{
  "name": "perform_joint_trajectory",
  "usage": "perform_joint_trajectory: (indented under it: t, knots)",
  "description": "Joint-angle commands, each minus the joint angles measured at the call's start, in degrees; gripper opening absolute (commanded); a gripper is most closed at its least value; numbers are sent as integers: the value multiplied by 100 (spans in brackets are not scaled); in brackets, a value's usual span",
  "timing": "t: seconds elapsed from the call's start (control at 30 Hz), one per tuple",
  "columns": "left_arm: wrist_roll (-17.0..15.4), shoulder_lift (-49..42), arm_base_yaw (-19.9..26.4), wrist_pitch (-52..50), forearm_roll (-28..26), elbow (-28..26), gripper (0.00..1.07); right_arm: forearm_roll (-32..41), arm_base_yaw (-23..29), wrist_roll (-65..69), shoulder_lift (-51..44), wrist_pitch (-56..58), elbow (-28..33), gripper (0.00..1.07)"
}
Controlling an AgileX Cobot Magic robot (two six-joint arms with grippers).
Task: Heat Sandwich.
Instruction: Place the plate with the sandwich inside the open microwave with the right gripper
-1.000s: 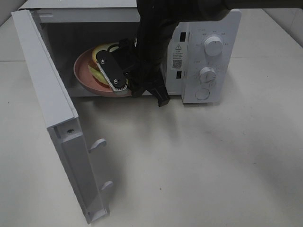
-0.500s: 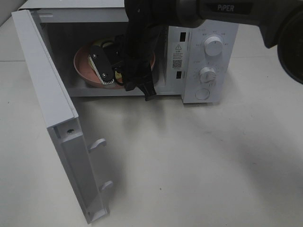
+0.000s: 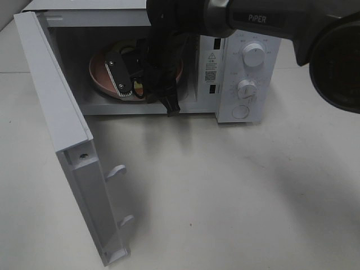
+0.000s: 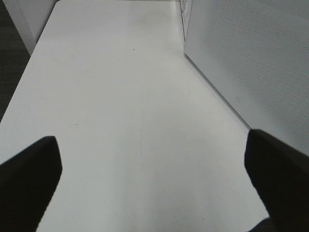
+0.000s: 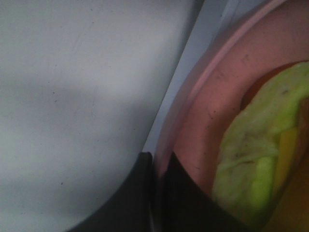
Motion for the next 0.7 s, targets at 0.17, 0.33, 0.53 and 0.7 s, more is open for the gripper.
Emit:
perform_joint_trajectory:
  t: [0.17,0.33,0.53,0.7]
  knots:
    - [0,-97,-6,-69,-6,0,98,-86,-17,384,86,-390,-126,1]
    - [0,-97,-6,-69,-6,0,98,-115,-17,464,120,-413,-126,2]
    - [0,-97,-6,-69,-6,0,98,-183,-17,825,120,-424,-126,11]
    - [0,-97,-6,-69,-6,0,98,-350,-17,1186,120,-424,-126,31]
